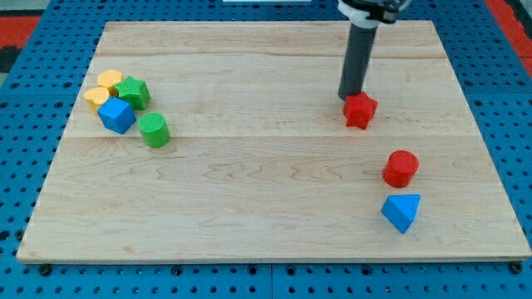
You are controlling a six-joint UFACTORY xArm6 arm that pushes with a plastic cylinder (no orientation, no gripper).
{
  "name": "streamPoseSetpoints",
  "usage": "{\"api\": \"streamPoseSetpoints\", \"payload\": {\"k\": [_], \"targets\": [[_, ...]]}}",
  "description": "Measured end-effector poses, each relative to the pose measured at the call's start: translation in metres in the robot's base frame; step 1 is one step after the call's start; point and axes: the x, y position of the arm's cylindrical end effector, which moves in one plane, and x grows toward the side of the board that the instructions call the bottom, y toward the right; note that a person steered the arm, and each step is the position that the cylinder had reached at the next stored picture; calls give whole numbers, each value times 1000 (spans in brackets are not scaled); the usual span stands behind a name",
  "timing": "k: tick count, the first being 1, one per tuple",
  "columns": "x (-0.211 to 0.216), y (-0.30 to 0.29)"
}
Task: Move the red star to the top of the red circle
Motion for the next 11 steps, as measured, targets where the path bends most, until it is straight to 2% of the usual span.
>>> {"api": "streamPoseSetpoints", "payload": {"k": [1,2,3,4,6,8,9,10,11], "targets": [[7,20],[9,-51],[20,-50],[44,-15],[46,8],[7,3],[-8,64],[18,94],[38,80]]}}
